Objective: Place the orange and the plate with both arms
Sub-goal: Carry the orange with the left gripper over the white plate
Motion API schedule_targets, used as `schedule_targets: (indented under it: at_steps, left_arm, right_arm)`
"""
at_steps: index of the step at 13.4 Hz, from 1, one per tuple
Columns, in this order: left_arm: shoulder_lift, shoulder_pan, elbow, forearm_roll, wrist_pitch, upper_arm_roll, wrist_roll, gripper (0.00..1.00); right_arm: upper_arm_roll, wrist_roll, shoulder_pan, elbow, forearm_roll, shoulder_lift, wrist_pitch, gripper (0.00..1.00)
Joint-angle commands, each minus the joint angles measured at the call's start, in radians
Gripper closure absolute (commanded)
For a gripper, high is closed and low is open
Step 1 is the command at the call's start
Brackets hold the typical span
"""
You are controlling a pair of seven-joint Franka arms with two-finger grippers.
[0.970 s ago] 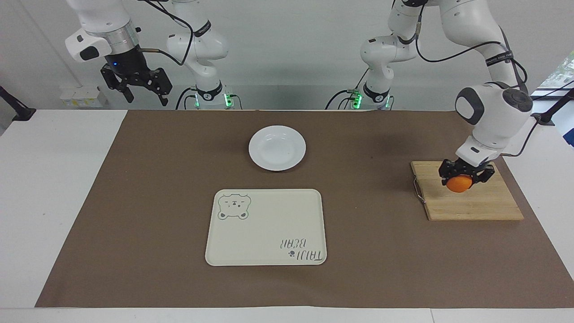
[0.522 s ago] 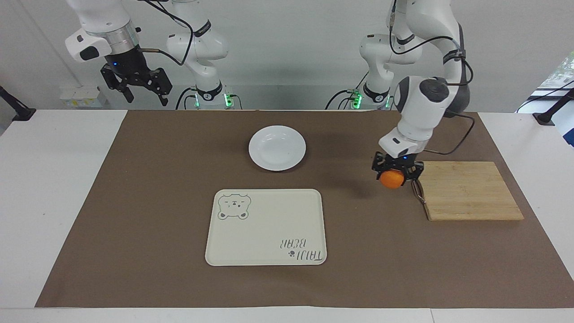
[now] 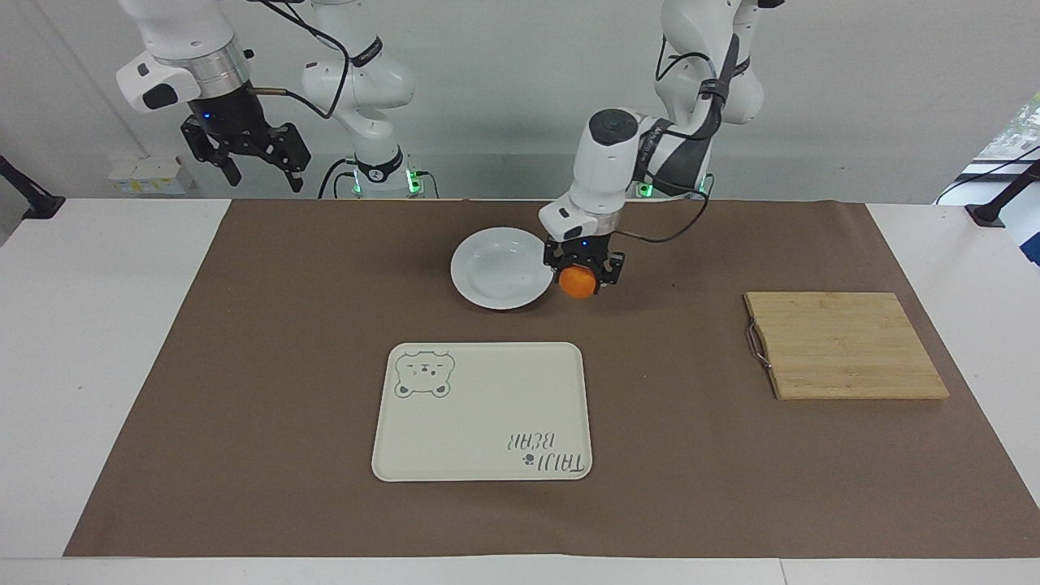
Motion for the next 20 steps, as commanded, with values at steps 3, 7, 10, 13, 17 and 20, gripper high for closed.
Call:
schedule_targets:
  at_steps: [3,7,10,13,17,20]
  left_arm:
    - [0.065,-0.121,-0.012,-0.014,0.135,0.015,-0.097,1.0]
    - [0.122,-0.188,-0.012,-0.117,0.174,0.007,-0.098,0.64]
    - [0.136,-0.199,-0.009,-0.126,0.203,0.007,-0.1,0.0]
    - [0.134,-0.19,-0.008,-0.126,0.191,0.007,-0.094,0.0]
    - [0.066,-0.166,0.002,-0.128,0.14,0.018,-0.092,0.0]
    - [-0.025,-0.068,0.006,-0.122,-0.021,0.025,-0.08,0.0]
  right_arm:
    - [0.007,-0.032,0.006,0.0,0.014,-0.006,-0.052,0.0]
    - [0.007,-0.104,-0.004,-0.046,0.016,-0.027,-0.003,0.0]
    - [0.007,-0.115,-0.004,-0.058,0.017,-0.036,0.008,0.0]
    - [0.008,-0.115,-0.004,-0.069,0.028,-0.035,0.006,0.0]
    - [0.008,-0.155,0.006,-0.13,0.094,-0.032,0.044,0.0]
    - [0.008,-0.184,0.011,-0.263,0.186,-0.032,0.173,0.0]
